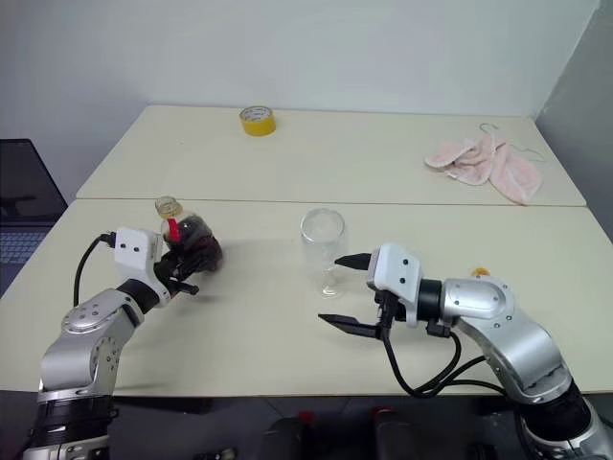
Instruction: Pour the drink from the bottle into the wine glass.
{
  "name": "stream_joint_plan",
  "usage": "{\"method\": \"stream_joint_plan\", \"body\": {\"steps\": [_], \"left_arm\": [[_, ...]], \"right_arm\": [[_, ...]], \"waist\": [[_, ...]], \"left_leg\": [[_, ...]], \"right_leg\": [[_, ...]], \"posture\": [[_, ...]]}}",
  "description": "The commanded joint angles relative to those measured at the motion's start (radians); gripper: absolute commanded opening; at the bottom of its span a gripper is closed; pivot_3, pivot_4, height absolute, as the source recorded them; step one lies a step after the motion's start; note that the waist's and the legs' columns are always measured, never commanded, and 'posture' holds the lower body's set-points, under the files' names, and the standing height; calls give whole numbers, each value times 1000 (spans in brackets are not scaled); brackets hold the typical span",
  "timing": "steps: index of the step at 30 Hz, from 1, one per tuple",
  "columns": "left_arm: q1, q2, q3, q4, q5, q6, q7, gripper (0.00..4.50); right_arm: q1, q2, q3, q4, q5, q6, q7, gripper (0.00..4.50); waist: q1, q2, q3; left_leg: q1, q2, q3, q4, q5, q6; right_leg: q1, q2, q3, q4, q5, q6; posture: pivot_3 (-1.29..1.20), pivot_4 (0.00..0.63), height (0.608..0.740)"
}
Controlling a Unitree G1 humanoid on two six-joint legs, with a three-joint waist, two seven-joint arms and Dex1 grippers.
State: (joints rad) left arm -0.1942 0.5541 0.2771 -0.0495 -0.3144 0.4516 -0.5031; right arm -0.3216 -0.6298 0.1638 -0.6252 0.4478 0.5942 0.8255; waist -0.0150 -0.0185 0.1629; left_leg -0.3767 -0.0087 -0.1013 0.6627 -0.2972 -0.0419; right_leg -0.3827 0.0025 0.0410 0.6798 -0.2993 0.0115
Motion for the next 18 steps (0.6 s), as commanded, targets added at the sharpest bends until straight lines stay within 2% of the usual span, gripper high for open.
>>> {"method": "stream_joint_plan", "body": {"steps": [1,5,11,18], "left_arm": [[-32,21,34,-62,-26,-6,-1,1004],[-51,44,19,-80,-23,-7,-32,1003],[-148,152,-27,-46,0,-25,-143,951],[-322,234,-161,54,84,-111,-268,900]], "right_arm": [[-10,-9,-34,-49,25,7,-10,4500],[-9,-23,-59,-62,46,22,-9,4500],[1,-87,-153,-73,126,74,13,4500],[5,-114,-202,-69,176,125,-23,4500]], "waist": [[0,0,0],[0,0,0],[4,0,0],[7,0,0]], "left_leg": [[-1,0,0,0,0,0],[-3,0,0,0,0,-1],[-4,0,0,0,1,-1],[-4,-1,1,0,0,0]], "right_leg": [[-1,0,0,0,0,0],[-3,0,0,0,0,0],[-4,0,0,0,0,0],[-4,0,0,0,0,0]], "posture": [[0,150,740],[0,150,740],[0,150,740],[0,150,740]]}}
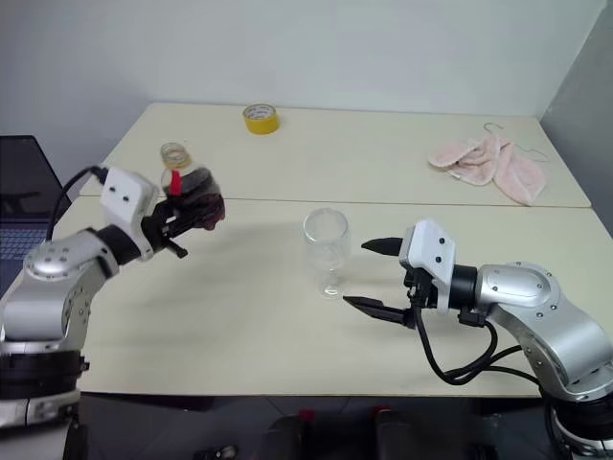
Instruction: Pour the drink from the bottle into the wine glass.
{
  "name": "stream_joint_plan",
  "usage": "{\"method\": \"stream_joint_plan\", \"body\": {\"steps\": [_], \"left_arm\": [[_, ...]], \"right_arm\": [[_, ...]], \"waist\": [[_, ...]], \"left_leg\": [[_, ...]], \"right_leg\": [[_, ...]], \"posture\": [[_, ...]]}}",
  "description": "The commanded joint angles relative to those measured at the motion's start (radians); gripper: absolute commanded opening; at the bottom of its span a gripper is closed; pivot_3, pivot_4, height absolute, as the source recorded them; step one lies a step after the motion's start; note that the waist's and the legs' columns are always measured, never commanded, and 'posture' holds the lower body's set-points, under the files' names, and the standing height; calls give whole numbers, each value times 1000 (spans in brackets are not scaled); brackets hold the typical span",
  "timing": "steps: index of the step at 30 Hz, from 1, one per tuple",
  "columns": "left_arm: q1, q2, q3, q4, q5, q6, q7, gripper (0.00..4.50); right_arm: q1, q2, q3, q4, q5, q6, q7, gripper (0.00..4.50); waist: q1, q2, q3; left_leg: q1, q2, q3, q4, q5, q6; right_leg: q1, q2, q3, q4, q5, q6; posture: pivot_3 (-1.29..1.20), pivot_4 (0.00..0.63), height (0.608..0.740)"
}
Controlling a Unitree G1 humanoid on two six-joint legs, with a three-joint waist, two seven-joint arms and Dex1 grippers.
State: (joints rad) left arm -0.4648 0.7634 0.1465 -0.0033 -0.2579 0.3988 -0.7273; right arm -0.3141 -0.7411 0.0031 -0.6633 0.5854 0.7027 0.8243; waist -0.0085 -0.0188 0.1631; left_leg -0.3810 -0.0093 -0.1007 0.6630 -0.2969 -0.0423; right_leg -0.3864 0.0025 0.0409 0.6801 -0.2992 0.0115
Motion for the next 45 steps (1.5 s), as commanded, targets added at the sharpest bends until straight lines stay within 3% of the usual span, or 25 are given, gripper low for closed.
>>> {"method": "stream_joint_plan", "body": {"steps": [1,7,17,25,34,45], "left_arm": [[-65,29,-46,18,39,-73,-60,900],[-187,31,-158,120,117,-189,-162,900],[-322,-2,-240,251,220,-415,-214,899],[-369,-63,-287,255,247,-466,-237,899],[-419,-113,-332,331,319,-604,-227,899],[-507,-154,-357,506,392,-810,-204,899]], "right_arm": [[-1,1,-45,-32,48,24,-29,4500],[8,-2,-38,-43,59,51,-61,4500],[-7,27,-49,-58,120,96,-130,4500],[-43,57,-30,-63,142,141,-205,4500],[-58,20,-7,-70,98,130,-202,4500],[-69,-39,-97,-80,150,150,-199,4500]], "waist": [[0,0,0],[-1,0,0],[-2,0,0],[-8,0,0],[-15,0,0],[-18,0,0]], "left_leg": [[0,0,0,0,0,0],[-1,0,0,0,0,0],[-1,0,0,1,0,1],[-1,0,0,1,0,1],[-2,-1,0,1,0,1],[-2,-1,1,1,0,1]], "right_leg": [[0,0,0,0,0,0],[-1,0,0,0,0,0],[-1,0,0,0,0,0],[-1,0,0,1,0,0],[-1,0,0,1,0,0],[-1,0,0,1,0,0]], "posture": [[0,150,740],[0,150,740],[0,150,740],[0,150,740],[0,150,740],[0,150,740]]}}
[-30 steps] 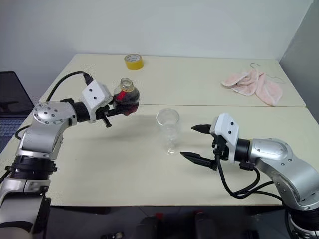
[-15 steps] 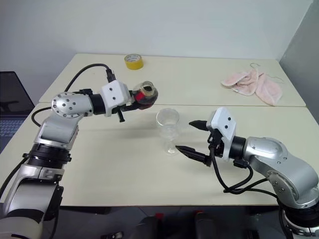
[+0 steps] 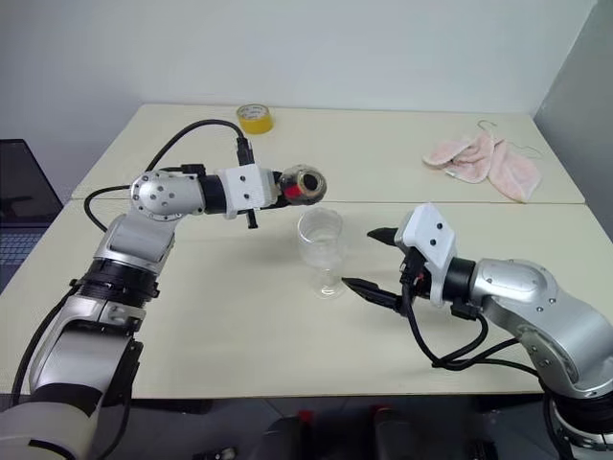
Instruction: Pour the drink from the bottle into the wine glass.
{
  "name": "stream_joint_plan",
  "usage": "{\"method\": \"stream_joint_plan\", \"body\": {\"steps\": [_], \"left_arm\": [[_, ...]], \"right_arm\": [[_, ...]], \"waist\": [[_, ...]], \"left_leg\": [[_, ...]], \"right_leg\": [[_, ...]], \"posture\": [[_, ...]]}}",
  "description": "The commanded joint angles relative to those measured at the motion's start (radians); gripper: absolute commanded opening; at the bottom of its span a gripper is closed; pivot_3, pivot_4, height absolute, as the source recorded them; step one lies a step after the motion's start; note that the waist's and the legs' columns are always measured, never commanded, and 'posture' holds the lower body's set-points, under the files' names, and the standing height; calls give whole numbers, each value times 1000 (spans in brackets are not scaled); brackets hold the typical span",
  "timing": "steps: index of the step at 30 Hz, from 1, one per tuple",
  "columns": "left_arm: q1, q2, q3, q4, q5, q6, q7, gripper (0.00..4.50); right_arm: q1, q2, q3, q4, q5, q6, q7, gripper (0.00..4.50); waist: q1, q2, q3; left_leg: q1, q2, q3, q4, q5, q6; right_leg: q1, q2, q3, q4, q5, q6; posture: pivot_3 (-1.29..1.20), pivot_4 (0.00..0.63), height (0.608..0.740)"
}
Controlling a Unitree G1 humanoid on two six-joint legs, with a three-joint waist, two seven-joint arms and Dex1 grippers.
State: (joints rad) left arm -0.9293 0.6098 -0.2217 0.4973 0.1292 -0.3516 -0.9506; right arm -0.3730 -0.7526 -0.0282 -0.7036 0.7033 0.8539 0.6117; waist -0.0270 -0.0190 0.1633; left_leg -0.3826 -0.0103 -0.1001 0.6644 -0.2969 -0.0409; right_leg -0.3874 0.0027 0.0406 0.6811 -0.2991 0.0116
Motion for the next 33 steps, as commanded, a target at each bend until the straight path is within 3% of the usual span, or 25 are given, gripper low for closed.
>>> {"method": "stream_joint_plan", "body": {"steps": [1,10,25,33], "left_arm": [[-47,-2,10,16,7,-72,21,899],[-84,-14,3,97,34,-183,38,899],[-190,-15,8,230,113,-436,193,898],[-148,4,15,216,66,-385,142,843]], "right_arm": [[-8,-37,-81,-43,42,0,18,4500],[-13,-133,-245,-52,249,56,54,4500],[-32,-130,-206,-64,286,35,-1,4500],[-34,-131,-193,-65,294,31,-9,4500]], "waist": [[0,0,0],[0,0,0],[0,0,0],[-1,0,0]], "left_leg": [[0,0,0,0,0,0],[0,0,0,0,0,1],[0,0,1,0,0,1],[0,0,1,0,0,1]], "right_leg": [[0,0,0,0,0,0],[0,0,0,0,0,0],[0,0,0,0,0,0],[0,0,0,1,0,0]], "posture": [[0,150,740],[0,150,740],[0,150,740],[0,150,740]]}}
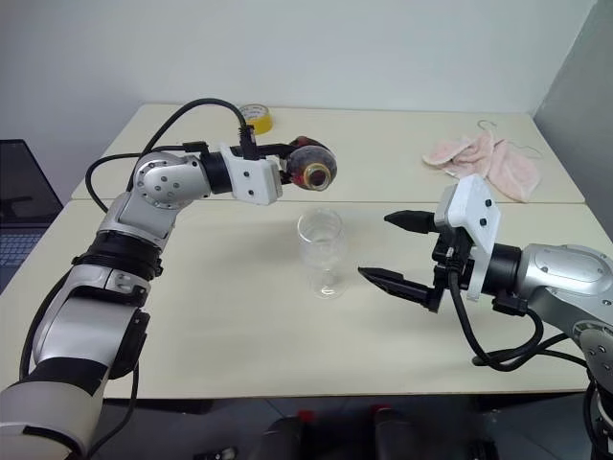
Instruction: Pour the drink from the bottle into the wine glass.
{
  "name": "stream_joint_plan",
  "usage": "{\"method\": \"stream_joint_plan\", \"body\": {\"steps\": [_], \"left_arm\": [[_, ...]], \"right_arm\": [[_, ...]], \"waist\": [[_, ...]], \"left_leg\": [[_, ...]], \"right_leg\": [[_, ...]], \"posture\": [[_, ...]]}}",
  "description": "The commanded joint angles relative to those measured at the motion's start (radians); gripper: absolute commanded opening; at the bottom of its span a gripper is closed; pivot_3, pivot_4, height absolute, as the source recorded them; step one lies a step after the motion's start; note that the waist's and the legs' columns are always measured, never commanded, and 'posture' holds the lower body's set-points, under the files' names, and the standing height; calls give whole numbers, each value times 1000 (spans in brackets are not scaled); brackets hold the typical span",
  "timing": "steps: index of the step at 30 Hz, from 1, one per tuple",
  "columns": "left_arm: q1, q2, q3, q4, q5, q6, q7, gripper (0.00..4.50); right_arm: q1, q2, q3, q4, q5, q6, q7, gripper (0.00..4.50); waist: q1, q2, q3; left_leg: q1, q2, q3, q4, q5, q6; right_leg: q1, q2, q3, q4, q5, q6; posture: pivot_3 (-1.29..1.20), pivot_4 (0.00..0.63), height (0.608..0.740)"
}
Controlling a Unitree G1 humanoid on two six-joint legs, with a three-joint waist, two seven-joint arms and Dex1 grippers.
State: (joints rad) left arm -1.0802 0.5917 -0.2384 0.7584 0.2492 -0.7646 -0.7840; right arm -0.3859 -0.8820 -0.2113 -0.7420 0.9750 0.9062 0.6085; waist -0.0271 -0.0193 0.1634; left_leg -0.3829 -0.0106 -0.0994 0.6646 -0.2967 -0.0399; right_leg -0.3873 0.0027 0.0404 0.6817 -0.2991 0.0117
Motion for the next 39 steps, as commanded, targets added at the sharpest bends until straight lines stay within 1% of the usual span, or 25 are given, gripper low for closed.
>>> {"method": "stream_joint_plan", "body": {"steps": [1,5,10,15,39], "left_arm": [[14,27,31,-58,-57,34,-31,843],[58,42,36,-115,-63,58,-38,842],[73,59,40,-147,-42,50,-16,818],[65,72,38,-146,-8,17,33,795],[61,109,30,-153,44,-31,70,792]], "right_arm": [[-22,-2,-9,-27,22,-22,-5,4500],[-29,5,0,-23,24,-25,-4,4500],[-42,9,11,-17,24,-27,1,4500],[-50,12,20,-13,26,-29,-2,4500],[-52,32,42,-13,13,-41,-1,4500]], "waist": [[-1,0,0],[-1,0,0],[-1,0,0],[-1,0,0],[-1,0,0]], "left_leg": [[0,0,0,0,0,0],[0,0,0,0,0,0],[0,0,-1,0,0,0],[0,0,-1,0,0,0],[0,0,-1,1,0,0]], "right_leg": [[0,0,0,0,0,0],[0,0,0,0,0,0],[0,0,0,0,0,0],[0,0,0,0,0,0],[0,0,0,0,0,0]], "posture": [[0,150,740],[0,150,740],[0,150,740],[0,150,740],[0,150,740]]}}
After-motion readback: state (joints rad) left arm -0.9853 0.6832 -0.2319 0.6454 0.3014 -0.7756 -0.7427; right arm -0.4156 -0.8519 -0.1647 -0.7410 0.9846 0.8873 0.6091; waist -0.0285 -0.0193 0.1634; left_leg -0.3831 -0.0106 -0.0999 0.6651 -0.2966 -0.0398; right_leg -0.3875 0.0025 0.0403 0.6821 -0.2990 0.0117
